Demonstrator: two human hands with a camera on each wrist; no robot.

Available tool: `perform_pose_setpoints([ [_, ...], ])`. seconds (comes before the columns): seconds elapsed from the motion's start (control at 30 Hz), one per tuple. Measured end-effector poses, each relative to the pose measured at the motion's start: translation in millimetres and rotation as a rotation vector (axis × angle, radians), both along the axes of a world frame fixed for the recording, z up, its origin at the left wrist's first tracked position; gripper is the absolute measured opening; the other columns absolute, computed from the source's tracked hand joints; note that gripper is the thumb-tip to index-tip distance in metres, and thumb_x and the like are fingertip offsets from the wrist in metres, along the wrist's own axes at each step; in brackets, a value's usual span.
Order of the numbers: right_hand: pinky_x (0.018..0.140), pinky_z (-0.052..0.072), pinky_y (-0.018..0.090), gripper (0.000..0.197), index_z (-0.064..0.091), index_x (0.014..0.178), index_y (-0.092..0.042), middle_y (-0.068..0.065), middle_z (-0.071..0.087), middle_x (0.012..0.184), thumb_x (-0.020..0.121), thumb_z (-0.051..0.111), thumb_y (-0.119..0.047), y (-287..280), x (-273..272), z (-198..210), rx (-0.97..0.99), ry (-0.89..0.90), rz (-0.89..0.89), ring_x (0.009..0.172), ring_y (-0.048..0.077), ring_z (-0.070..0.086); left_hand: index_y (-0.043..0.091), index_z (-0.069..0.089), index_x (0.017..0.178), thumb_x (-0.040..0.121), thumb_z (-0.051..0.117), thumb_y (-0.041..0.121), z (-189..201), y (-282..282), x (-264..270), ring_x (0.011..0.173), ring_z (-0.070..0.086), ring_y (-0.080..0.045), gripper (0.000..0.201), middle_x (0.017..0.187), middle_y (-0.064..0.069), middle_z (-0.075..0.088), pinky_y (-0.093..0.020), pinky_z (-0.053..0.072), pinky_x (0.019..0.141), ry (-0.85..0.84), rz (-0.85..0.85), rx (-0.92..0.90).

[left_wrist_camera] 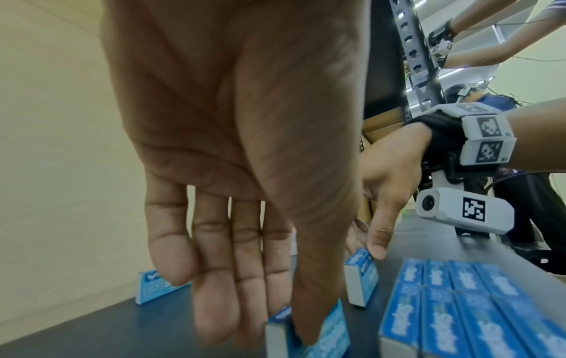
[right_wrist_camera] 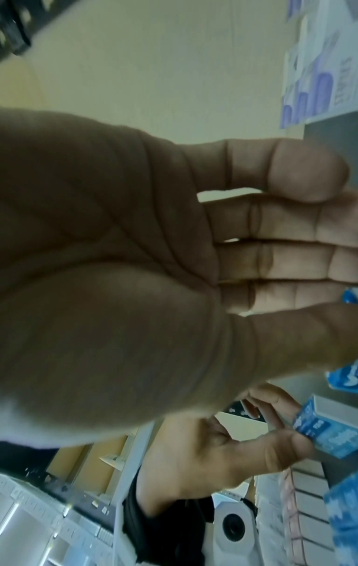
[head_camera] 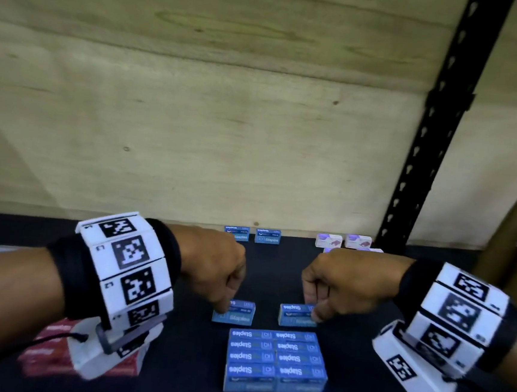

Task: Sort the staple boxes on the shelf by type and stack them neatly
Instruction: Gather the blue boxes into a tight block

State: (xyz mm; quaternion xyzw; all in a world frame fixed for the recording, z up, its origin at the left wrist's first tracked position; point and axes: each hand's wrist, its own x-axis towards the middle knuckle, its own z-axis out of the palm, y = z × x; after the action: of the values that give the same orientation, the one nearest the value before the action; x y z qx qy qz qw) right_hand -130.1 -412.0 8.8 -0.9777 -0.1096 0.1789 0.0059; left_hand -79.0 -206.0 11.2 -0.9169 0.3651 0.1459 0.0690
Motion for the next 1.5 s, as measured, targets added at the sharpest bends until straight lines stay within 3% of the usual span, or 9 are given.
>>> perform_pose_setpoints([
  [0.07,0.075,0.051,0.024,0.015,0.068,0.095,-0.025,-0.005,0.073,0.094,0.085,0.075,-0.034,-2.7,-7.0,0.6,0.011,0.011,-0.014,0.072,0.004,0.057,0.022,0.073,0.092,0.081,0.078,0.032,-1.3,1.8,-3.6,0.066,0.054,0.000,0.015,0.069,0.017,0.060,-0.025,0.052,0.074,0.027,0.000,-0.012],
  [0.17,0.077,0.052,0.024,0.015,0.068,0.096,-0.025,-0.004,0.074,0.095,0.086,0.074,-0.034,-5.6,-14.7,0.9,0.028,0.033,-0.024,0.076,0.006,0.062,0.022,0.073,0.091,0.080,0.078,0.031,-1.5,5.4,-7.4,0.070,0.060,-0.004,0.014,0.081,0.008,0.072,-0.028,0.055,0.078,0.081,0.013,-0.006],
  [0.3,0.076,0.052,0.024,0.015,0.068,0.097,-0.024,0.000,0.076,0.097,0.087,0.073,-0.033,-7.6,-20.7,-1.1,0.065,0.083,-0.037,0.087,0.015,0.069,0.022,0.072,0.094,0.080,0.076,0.032,-2.0,8.6,-12.0,0.072,0.064,-0.005,0.017,0.088,0.002,0.076,-0.026,0.054,0.076,0.129,0.034,0.009],
  [0.47,0.068,0.046,0.015,0.014,0.068,0.103,-0.024,0.000,0.076,0.096,0.091,0.068,-0.031,-9.5,-23.4,-1.6,0.104,0.119,-0.049,0.077,0.006,0.063,0.023,0.070,0.099,0.084,0.072,0.025,1.0,9.5,-17.4,0.065,0.060,0.003,0.016,0.093,0.003,0.076,-0.017,0.048,0.072,0.214,0.054,-0.001],
  [0.6,0.063,0.042,0.008,0.013,0.067,0.104,-0.020,-0.010,0.069,0.076,0.097,0.057,-0.023,-9.9,-23.3,-3.6,0.179,0.153,-0.068,0.072,0.004,0.063,0.025,0.069,0.106,0.090,0.060,0.016,2.6,9.0,-19.5,0.076,0.065,-0.003,0.020,0.094,0.000,0.076,-0.020,0.051,0.078,0.278,0.075,-0.026],
  [0.67,0.059,0.040,0.005,0.013,0.066,0.101,-0.021,-0.011,0.069,0.078,0.098,0.054,-0.025,-8.2,-22.7,-5.2,0.192,0.151,-0.068,0.072,0.003,0.063,0.025,0.069,0.106,0.091,0.057,0.018,2.1,7.8,-20.0,0.081,0.066,-0.009,0.020,0.092,0.000,0.076,-0.022,0.051,0.081,0.270,0.078,-0.033],
  [0.77,0.064,0.040,0.010,0.013,0.065,0.096,-0.025,-0.009,0.072,0.082,0.098,0.054,-0.031,-6.7,-21.9,-7.8,0.170,0.131,-0.053,0.069,0.002,0.062,0.025,0.069,0.103,0.092,0.056,0.024,-0.4,5.4,-20.1,0.089,0.069,-0.014,0.016,0.090,0.001,0.077,-0.024,0.051,0.085,0.256,0.075,-0.045],
  [1.07,0.074,0.047,0.016,0.020,0.067,0.102,-0.020,-0.003,0.076,0.096,0.098,0.056,-0.036,-3.7,-19.9,-9.3,0.159,0.123,-0.029,0.070,0.001,0.061,0.027,0.069,0.098,0.094,0.059,0.031,-5.9,-2.8,-19.0,0.061,0.058,0.009,0.012,0.087,0.004,0.076,-0.017,0.047,0.077,0.250,0.050,-0.088],
  [1.5,0.068,0.044,0.016,0.022,0.067,0.104,-0.018,-0.003,0.074,0.089,0.099,0.056,-0.036,8.2,-11.4,-10.6,0.150,0.123,0.018,0.070,0.003,0.061,0.027,0.068,0.095,0.094,0.060,0.032,-8.7,-9.1,-18.7,0.063,0.061,0.006,0.009,0.090,0.002,0.076,-0.017,0.048,0.077,0.264,0.022,-0.122],
])
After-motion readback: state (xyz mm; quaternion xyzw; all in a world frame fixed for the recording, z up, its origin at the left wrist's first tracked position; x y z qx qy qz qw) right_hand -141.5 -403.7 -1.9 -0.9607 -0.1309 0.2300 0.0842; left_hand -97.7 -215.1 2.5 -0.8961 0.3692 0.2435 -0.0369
